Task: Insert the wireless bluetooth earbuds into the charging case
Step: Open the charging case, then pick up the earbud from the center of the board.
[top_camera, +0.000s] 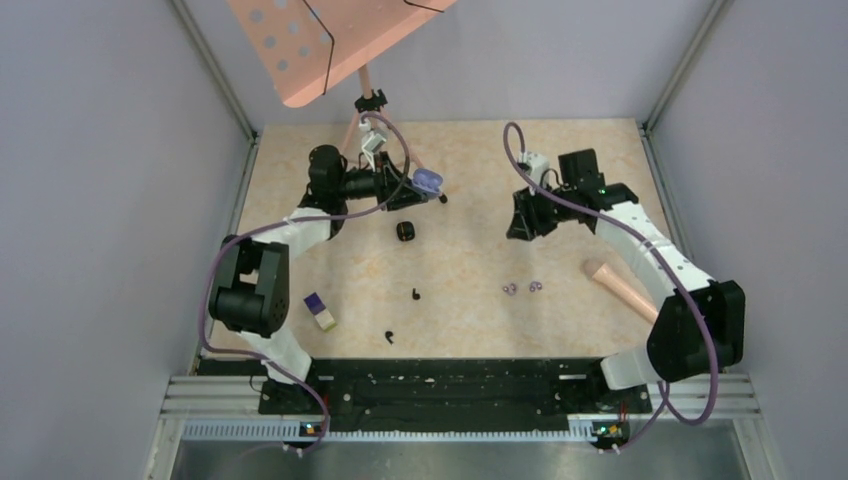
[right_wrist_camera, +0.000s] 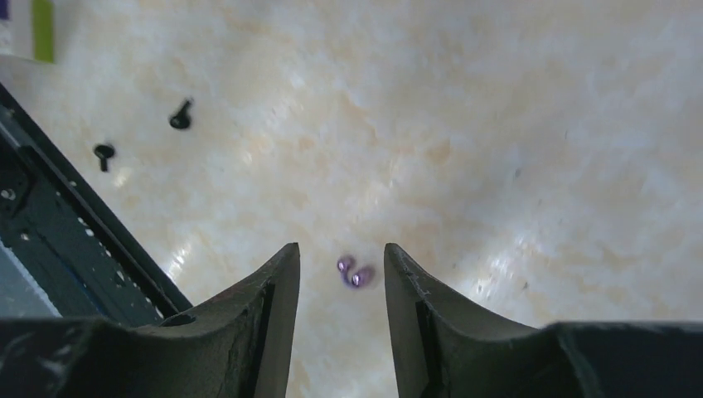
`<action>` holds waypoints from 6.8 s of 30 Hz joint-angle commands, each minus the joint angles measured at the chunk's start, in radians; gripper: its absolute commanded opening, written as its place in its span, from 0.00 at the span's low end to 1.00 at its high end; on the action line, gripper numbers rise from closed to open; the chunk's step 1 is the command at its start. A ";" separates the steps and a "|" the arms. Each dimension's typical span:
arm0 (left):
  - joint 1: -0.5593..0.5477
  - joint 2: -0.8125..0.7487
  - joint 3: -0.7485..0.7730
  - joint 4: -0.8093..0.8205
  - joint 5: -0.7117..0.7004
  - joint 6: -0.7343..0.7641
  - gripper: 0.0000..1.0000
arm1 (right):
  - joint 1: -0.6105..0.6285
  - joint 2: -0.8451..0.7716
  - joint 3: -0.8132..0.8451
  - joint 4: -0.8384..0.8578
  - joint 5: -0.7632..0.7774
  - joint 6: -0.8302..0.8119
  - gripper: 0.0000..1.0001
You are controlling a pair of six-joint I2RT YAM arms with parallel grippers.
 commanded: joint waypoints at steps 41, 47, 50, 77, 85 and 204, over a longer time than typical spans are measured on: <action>0.041 -0.132 -0.087 -0.086 -0.038 0.049 0.00 | -0.009 0.300 -0.102 -0.245 0.172 -0.623 0.25; 0.041 -0.136 -0.090 -0.088 -0.036 0.053 0.00 | -0.009 0.343 -0.077 -0.261 0.178 -0.644 0.22; 0.041 -0.139 -0.090 -0.095 -0.038 0.057 0.00 | -0.009 0.360 -0.067 -0.261 0.179 -0.645 0.21; 0.041 -0.115 -0.065 -0.125 -0.028 0.074 0.00 | -0.013 0.326 -0.038 -0.382 0.183 -0.436 0.36; 0.041 -0.115 -0.070 -0.117 -0.035 0.069 0.00 | -0.018 0.306 -0.057 -0.383 0.244 -0.459 0.36; 0.084 -0.092 -0.079 -0.150 -0.033 0.016 0.00 | 0.171 0.032 -0.029 -0.192 0.331 -0.933 0.00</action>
